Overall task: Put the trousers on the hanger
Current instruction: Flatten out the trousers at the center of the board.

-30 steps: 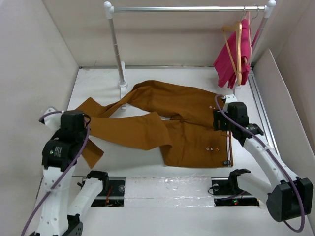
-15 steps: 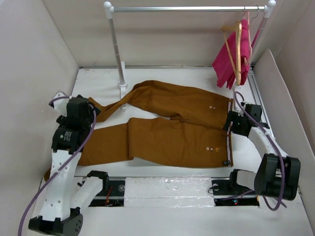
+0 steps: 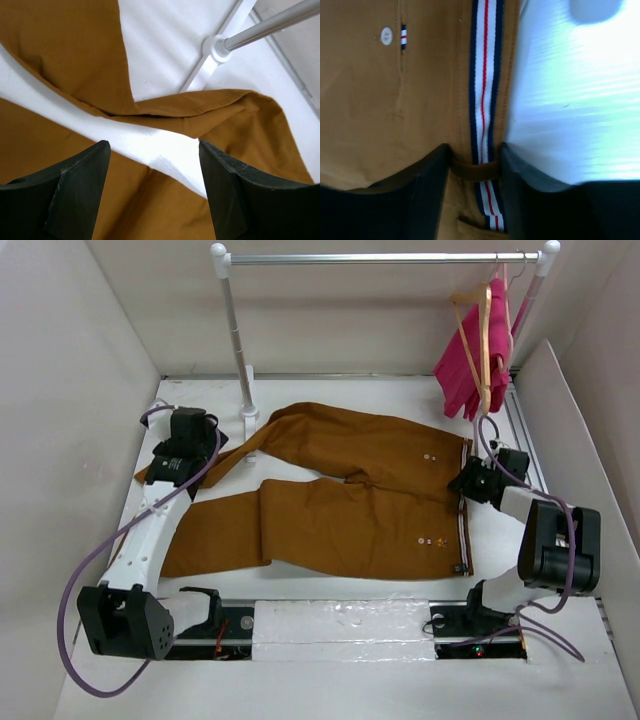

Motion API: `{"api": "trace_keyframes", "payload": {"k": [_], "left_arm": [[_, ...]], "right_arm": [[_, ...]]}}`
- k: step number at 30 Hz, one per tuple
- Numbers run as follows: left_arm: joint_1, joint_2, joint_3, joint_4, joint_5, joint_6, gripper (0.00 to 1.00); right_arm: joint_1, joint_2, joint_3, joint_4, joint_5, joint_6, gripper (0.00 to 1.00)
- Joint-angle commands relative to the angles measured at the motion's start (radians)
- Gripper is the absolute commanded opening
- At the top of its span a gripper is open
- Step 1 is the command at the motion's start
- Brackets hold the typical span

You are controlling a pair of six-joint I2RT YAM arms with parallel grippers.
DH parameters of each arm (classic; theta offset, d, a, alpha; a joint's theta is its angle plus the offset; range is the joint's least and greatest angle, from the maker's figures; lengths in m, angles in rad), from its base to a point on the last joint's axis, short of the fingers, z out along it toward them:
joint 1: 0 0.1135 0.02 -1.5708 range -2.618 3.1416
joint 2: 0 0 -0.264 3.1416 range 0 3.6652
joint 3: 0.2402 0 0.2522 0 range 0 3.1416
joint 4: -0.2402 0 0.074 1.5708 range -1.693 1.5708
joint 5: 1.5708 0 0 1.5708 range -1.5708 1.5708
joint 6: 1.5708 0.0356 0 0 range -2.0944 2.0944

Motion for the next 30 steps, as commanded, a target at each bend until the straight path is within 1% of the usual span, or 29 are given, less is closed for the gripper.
{"api": "trace_keyframes", "payload": {"k": [1, 2, 3, 4, 5, 6, 8, 9, 10, 11, 12, 13, 16, 18, 20, 22, 24, 25, 26, 27, 28, 29, 30], "left_arm": [[0.034, -0.022, -0.025, 0.085, 0.001, 0.002, 0.67], [0.088, -0.024, -0.036, 0.099, 0.059, 0.001, 0.67], [0.123, -0.021, -0.058, 0.102, 0.094, 0.001, 0.67], [0.157, -0.018, -0.075, 0.108, 0.125, 0.004, 0.67], [0.218, -0.015, -0.089, 0.122, 0.178, 0.008, 0.67], [0.247, -0.006, -0.114, 0.123, 0.202, 0.010, 0.67], [0.298, 0.002, -0.135, 0.136, 0.248, 0.013, 0.67], [0.323, 0.011, -0.148, 0.136, 0.251, 0.011, 0.68], [0.323, 0.014, -0.152, 0.137, 0.254, 0.010, 0.68], [0.333, 0.019, -0.154, 0.137, 0.256, 0.008, 0.68], [0.334, 0.027, -0.157, 0.139, 0.253, 0.005, 0.68], [0.334, 0.030, -0.158, 0.136, 0.252, 0.002, 0.68], [0.334, 0.047, -0.152, 0.126, 0.254, -0.002, 0.69], [0.334, 0.056, -0.143, 0.116, 0.242, -0.001, 0.69], [0.334, 0.062, -0.131, 0.099, 0.199, 0.008, 0.69], [0.334, 0.073, -0.111, 0.090, 0.162, 0.018, 0.69], [0.343, 0.091, -0.096, 0.096, 0.127, 0.019, 0.69], [0.343, 0.102, -0.094, 0.108, 0.128, 0.022, 0.69], [0.352, 0.117, -0.088, 0.111, 0.110, 0.025, 0.69], [0.352, 0.154, -0.068, 0.107, 0.093, 0.027, 0.69], [0.352, 0.177, -0.059, 0.094, 0.079, 0.027, 0.69], [0.352, 0.195, -0.045, 0.055, 0.058, 0.018, 0.69], [0.352, 0.223, -0.030, 0.045, 0.047, 0.016, 0.68]], "right_arm": [[0.002, 0.024, -0.028, 0.065, -0.107, 0.055, 0.47], [-0.009, 0.030, -0.032, 0.073, -0.118, 0.065, 0.39], [-0.009, 0.038, -0.035, 0.080, -0.139, 0.065, 0.24], [-0.009, 0.041, -0.036, 0.093, -0.150, 0.065, 0.17], [-0.021, 0.043, -0.035, 0.088, -0.163, 0.061, 0.09], [-0.038, 0.038, -0.030, 0.076, -0.172, 0.049, 0.00], [-0.050, -0.041, -0.004, 0.029, -0.161, 0.026, 0.00], [-0.059, -0.087, 0.011, 0.001, -0.111, -0.008, 0.00], [-0.059, -0.185, 0.031, -0.086, -0.079, -0.025, 0.00], [-0.068, -0.235, 0.069, -0.119, -0.040, -0.054, 0.00], [-0.082, -0.279, 0.088, -0.145, 0.039, -0.062, 0.00], [-0.093, -0.330, 0.112, -0.200, 0.067, -0.072, 0.00], [-0.145, -0.321, 0.207, -0.284, 0.115, -0.115, 0.00], [-0.196, -0.284, 0.234, -0.292, 0.136, -0.117, 0.00], [-0.234, -0.255, 0.240, -0.285, 0.152, -0.117, 0.00], [-0.294, -0.220, 0.281, -0.327, 0.196, -0.117, 0.00], [-0.322, -0.169, 0.301, -0.335, 0.184, -0.105, 0.00], [-0.331, -0.155, 0.319, -0.338, 0.181, -0.094, 0.01], [-0.331, -0.146, 0.329, -0.334, 0.179, -0.082, 0.09], [-0.331, -0.143, 0.333, -0.328, 0.155, -0.062, 0.41], [-0.331, -0.152, 0.335, -0.296, 0.129, -0.054, 0.57], [-0.310, -0.157, 0.347, -0.294, 0.103, -0.056, 0.67], [-0.291, -0.164, 0.361, -0.310, 0.103, -0.068, 0.79]]}}
